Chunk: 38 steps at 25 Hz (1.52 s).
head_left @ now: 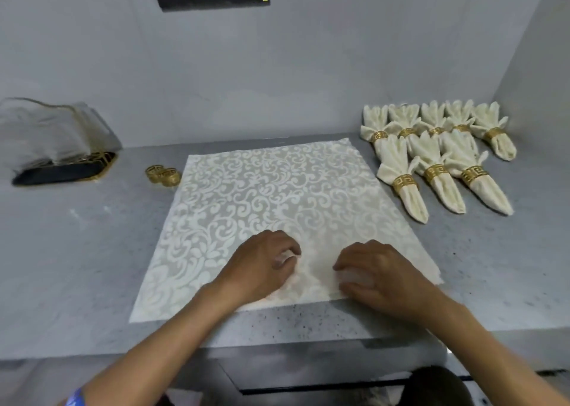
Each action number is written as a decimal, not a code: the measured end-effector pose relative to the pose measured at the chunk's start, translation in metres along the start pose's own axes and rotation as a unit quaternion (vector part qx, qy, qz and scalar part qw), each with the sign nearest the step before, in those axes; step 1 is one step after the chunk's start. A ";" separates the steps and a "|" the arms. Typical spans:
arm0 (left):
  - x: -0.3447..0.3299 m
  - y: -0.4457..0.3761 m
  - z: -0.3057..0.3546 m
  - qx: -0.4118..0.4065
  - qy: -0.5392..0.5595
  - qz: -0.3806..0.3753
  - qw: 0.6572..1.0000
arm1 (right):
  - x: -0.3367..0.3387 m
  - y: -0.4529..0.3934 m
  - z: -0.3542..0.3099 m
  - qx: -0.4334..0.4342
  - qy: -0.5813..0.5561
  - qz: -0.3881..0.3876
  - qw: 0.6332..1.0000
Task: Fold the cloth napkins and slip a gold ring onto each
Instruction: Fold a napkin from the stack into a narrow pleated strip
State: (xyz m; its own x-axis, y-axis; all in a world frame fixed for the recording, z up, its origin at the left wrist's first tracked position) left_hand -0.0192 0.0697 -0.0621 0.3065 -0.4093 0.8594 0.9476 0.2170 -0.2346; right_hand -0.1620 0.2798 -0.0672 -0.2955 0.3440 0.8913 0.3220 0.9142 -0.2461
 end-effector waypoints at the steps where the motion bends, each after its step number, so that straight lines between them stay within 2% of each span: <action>1: 0.014 0.025 -0.013 0.008 -0.002 -0.001 1.000 | -0.002 -0.001 0.002 0.000 -0.012 -0.014 1.000; 5: 0.048 0.088 -0.049 0.060 -0.004 -0.017 0.998 | -0.005 -0.018 0.005 -0.028 -0.039 -0.033 0.998; 9: 0.047 0.088 -0.053 0.029 -0.018 0.000 0.999 | -0.010 -0.018 -0.004 -0.001 -0.024 0.010 1.000; 13: 0.051 0.082 -0.059 0.026 0.009 -0.008 1.000 | -0.007 -0.016 -0.019 -0.043 0.018 0.010 0.999; 16: 0.053 0.085 -0.060 0.015 0.006 -0.027 1.000 | -0.007 -0.019 -0.023 -0.024 0.024 -0.017 0.999; 19: 0.054 0.080 -0.055 0.042 0.007 0.032 0.999 | -0.001 -0.015 -0.017 -0.050 -0.026 -0.058 0.997; 21: 0.062 0.076 -0.053 0.043 0.006 0.057 0.997 | 0.001 -0.013 -0.008 -0.053 0.035 0.016 0.998; 23: 0.073 0.073 -0.057 0.028 -0.081 -0.013 0.996 | 0.008 -0.012 0.005 -0.083 0.091 0.107 0.987; 25: 0.087 0.074 -0.067 0.055 -0.186 -0.069 0.979 | 0.021 -0.015 0.015 -0.105 0.083 0.128 0.983; 27: 0.105 0.074 -0.078 0.103 -0.225 -0.073 0.966 | 0.031 -0.019 0.024 -0.138 0.064 0.073 0.986; 30: 0.134 0.076 -0.076 0.157 -0.187 -0.089 0.966 | 0.052 -0.021 0.031 -0.167 0.127 -0.045 0.977; 33: 0.170 0.085 -0.048 0.194 -0.071 -0.196 0.958 | 0.091 -0.007 0.018 -0.176 0.036 -0.141 0.973; 36: 0.194 0.098 -0.033 0.239 0.057 -0.358 0.901 | 0.120 0.005 -0.001 -0.222 -0.092 -0.282 0.929; 38: 0.199 0.102 -0.036 0.242 0.119 -0.381 0.884 | 0.123 0.004 -0.003 -0.231 -0.121 -0.319 0.911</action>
State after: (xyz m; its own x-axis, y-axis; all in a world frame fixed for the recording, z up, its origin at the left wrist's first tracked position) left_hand 0.1414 -0.0215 0.0686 -0.3393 -0.7623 0.5512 0.7550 0.1290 0.6430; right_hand -0.1947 0.3250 0.0427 -0.7267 -0.1382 0.6730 0.3432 0.7755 0.5299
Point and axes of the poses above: each hand's wrist, its own y-axis away from the middle knuckle, its own x-axis out of the back of the hand, z = x × y, the point moved 1 cm from there along -y, towards the middle knuckle, and after that the axes turned 1 degree about z, right-handed, at the moved point
